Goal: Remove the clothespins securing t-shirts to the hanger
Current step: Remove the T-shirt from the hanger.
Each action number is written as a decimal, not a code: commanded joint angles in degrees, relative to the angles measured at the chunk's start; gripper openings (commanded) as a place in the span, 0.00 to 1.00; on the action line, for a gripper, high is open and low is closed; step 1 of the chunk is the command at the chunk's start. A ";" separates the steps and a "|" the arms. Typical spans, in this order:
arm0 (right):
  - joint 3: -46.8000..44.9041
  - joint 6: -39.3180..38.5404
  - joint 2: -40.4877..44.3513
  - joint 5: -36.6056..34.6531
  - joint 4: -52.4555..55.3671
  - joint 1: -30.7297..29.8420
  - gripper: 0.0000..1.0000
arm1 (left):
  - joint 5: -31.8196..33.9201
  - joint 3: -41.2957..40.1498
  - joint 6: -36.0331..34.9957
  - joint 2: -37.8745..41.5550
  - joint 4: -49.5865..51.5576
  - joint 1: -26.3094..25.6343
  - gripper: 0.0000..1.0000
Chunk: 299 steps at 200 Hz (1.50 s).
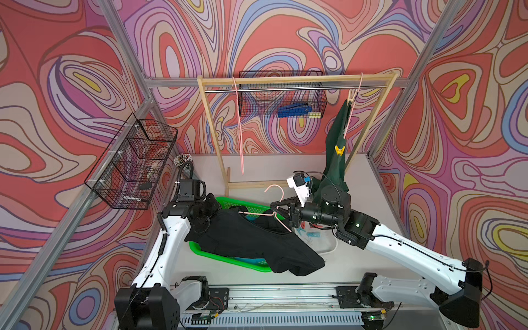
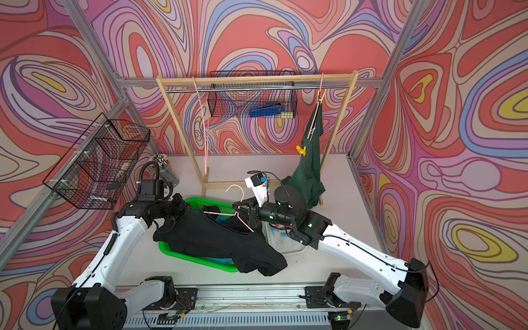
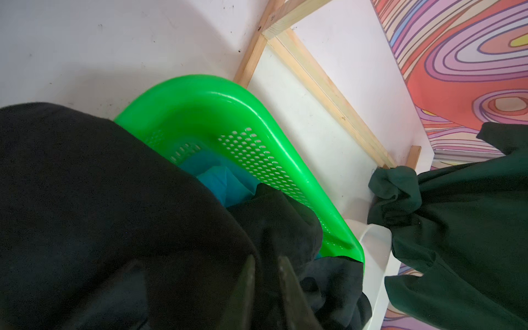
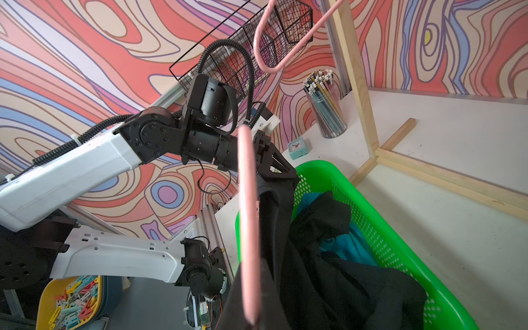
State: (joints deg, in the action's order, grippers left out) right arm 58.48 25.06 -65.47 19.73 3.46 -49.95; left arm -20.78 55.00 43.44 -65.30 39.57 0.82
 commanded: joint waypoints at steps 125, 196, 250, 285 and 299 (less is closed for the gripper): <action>1.05 -2.74 2.13 -6.23 -0.21 -0.01 0.00 | -15.75 -1.36 -1.99 0.95 1.33 1.02 0.43; 0.85 -2.84 2.44 -8.23 0.55 0.03 0.00 | -17.28 -3.25 -2.50 2.48 -0.22 1.11 0.00; -0.53 -2.75 5.32 -12.54 2.16 0.03 0.00 | -12.81 -1.33 -5.62 3.57 3.08 2.83 0.00; -0.88 -2.74 6.75 -14.10 3.51 0.03 0.00 | -7.94 -0.36 -7.09 5.24 5.05 5.04 0.00; -1.10 -2.78 7.23 -14.73 3.76 -0.02 0.00 | -6.72 0.00 -7.44 5.51 5.79 6.45 0.00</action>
State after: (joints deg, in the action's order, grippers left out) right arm 57.82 22.76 -60.10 8.25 8.01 -49.98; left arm -31.99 53.28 38.24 -60.84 41.71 5.19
